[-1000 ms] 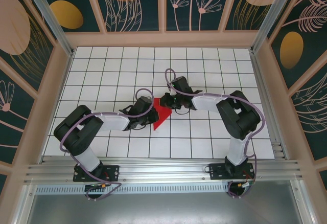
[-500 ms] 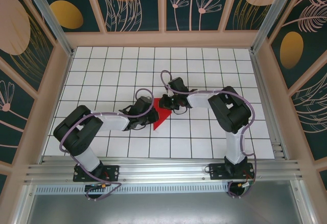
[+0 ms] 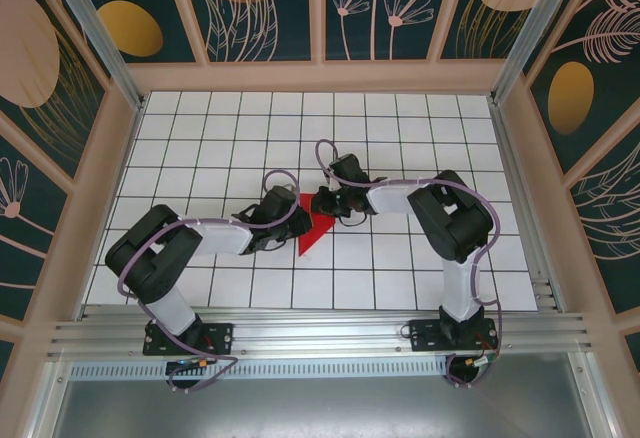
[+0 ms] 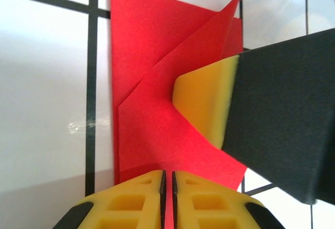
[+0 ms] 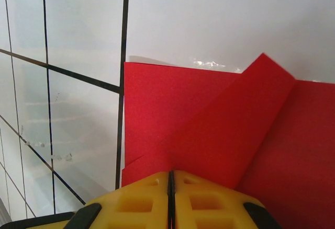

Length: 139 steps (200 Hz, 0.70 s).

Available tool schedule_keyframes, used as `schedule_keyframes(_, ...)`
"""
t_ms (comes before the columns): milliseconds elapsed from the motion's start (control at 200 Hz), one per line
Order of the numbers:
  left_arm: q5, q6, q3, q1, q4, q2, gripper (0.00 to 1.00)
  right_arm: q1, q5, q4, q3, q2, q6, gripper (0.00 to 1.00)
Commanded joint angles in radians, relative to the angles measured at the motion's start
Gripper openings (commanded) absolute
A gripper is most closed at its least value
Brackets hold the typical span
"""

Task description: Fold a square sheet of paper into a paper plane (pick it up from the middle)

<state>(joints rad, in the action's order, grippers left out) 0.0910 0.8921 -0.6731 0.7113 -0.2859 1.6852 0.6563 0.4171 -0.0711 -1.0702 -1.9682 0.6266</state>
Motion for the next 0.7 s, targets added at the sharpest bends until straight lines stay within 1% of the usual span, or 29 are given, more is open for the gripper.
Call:
schedule_keyframes(0, -0.019, 0.003, 0.017, -0.010, 0.041, 0.022, 0.14, -0.004, 0.013, 0.024, 0.007, 0.000, -0.033, 0.10)
schedule_keyframes(145, -0.014, -0.002, 0.036, -0.009, 0.066, 0.023, 0.12, -0.026, 0.038, 0.014, -0.004, -0.008, -0.076, 0.10)
schedule_keyframes(165, -0.014, -0.004, 0.038, -0.009, 0.073, 0.050, 0.12, -0.030, 0.041, 0.013, -0.006, -0.009, -0.080, 0.10)
schedule_keyframes(245, -0.017, -0.011, 0.043, -0.009, 0.092, 0.058, 0.11, -0.041, 0.065, 0.001, -0.007, 0.000, -0.095, 0.10)
schedule_keyframes(440, -0.019, -0.019, 0.038, -0.009, 0.107, 0.067, 0.10, -0.025, 0.086, 0.008, 0.004, 0.060, -0.111, 0.10)
schedule_keyframes(691, -0.004, -0.036, 0.037, -0.009, 0.121, 0.077, 0.10, -0.016, 0.073, 0.011, 0.002, -0.014, -0.108, 0.10)
